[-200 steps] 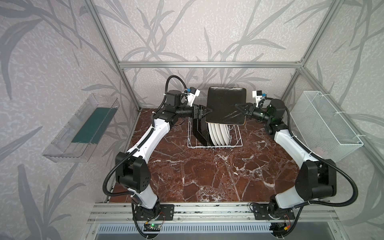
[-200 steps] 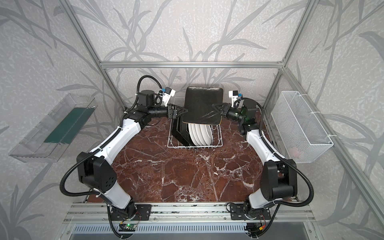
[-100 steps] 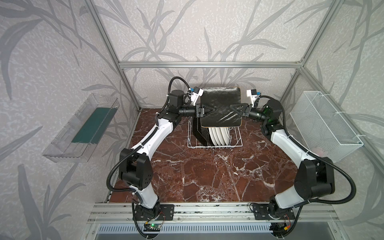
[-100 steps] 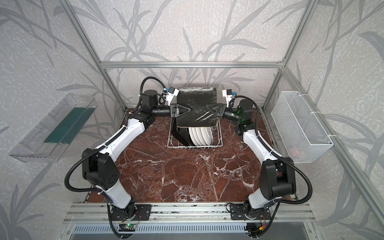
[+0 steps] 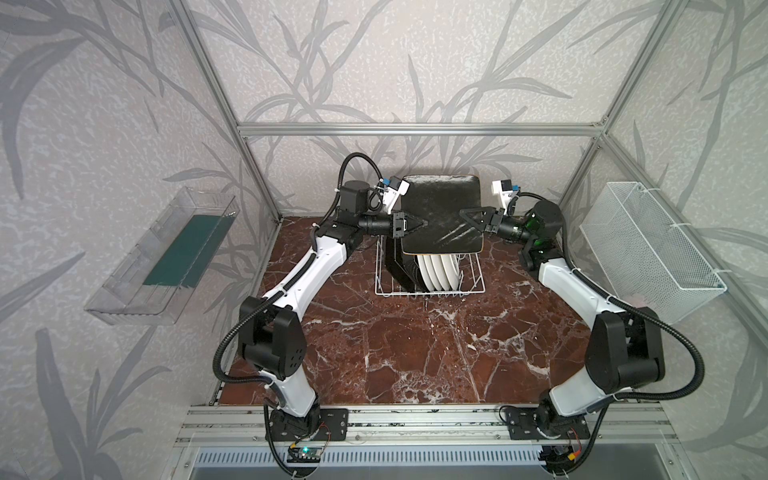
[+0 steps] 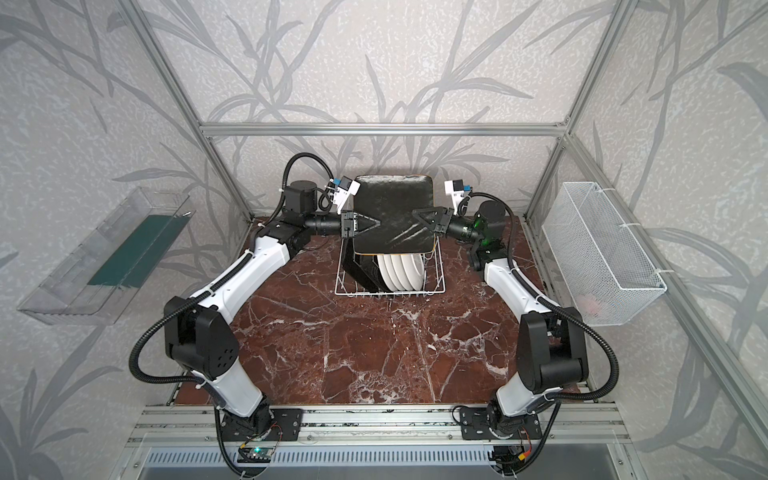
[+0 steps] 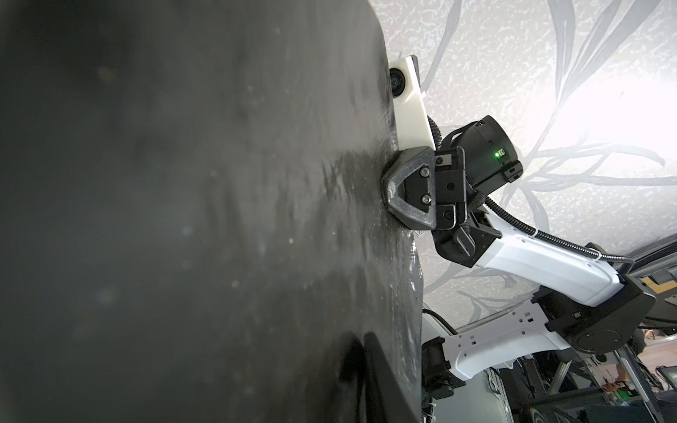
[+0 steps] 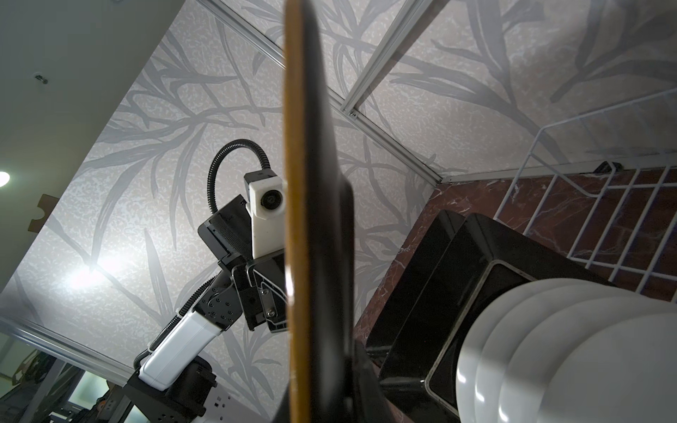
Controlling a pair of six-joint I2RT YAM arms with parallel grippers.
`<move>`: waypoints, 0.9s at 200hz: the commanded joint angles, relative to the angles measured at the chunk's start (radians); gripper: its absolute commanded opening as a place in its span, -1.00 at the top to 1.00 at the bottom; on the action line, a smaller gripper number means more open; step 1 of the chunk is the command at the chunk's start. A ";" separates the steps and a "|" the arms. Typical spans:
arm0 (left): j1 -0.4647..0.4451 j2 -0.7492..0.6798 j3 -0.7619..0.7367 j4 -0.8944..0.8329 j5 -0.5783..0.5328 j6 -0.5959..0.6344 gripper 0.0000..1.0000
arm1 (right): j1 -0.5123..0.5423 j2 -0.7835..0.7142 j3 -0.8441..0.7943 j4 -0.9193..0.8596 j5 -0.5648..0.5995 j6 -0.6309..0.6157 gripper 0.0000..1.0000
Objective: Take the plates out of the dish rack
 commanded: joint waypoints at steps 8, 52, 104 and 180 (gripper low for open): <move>-0.008 -0.012 0.000 0.044 -0.001 -0.050 1.00 | 0.003 -0.009 0.010 0.176 0.014 -0.016 0.94; -0.004 -0.015 0.012 0.067 -0.024 -0.117 1.00 | 0.003 -0.043 0.013 0.011 0.036 -0.124 0.37; 0.004 -0.027 0.023 0.102 -0.047 -0.208 1.00 | 0.002 -0.077 -0.003 -0.048 0.067 -0.160 0.03; 0.064 -0.079 0.088 -0.019 -0.094 -0.162 1.00 | -0.034 -0.206 -0.029 -0.311 0.157 -0.350 -0.98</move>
